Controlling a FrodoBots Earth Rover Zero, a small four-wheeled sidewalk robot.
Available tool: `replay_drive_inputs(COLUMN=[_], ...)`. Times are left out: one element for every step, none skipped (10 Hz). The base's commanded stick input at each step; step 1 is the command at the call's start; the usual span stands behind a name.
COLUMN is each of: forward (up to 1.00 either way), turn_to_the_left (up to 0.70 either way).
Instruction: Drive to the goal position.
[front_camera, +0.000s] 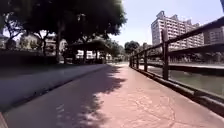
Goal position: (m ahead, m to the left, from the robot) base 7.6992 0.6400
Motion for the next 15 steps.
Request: replay_drive_inputs(forward=[1.0,1.0,1.0,1.0,1.0,1.0,1.0,1.0,1.0,1.0,1.0,1.0,1.0,1.0,1.0], turn_to_the_left=[0.01,0.01,0.01,0.01,0.01,0.01,0.01,0.01,0.01,0.01,0.01,0.01,0.01,0.01,0.01])
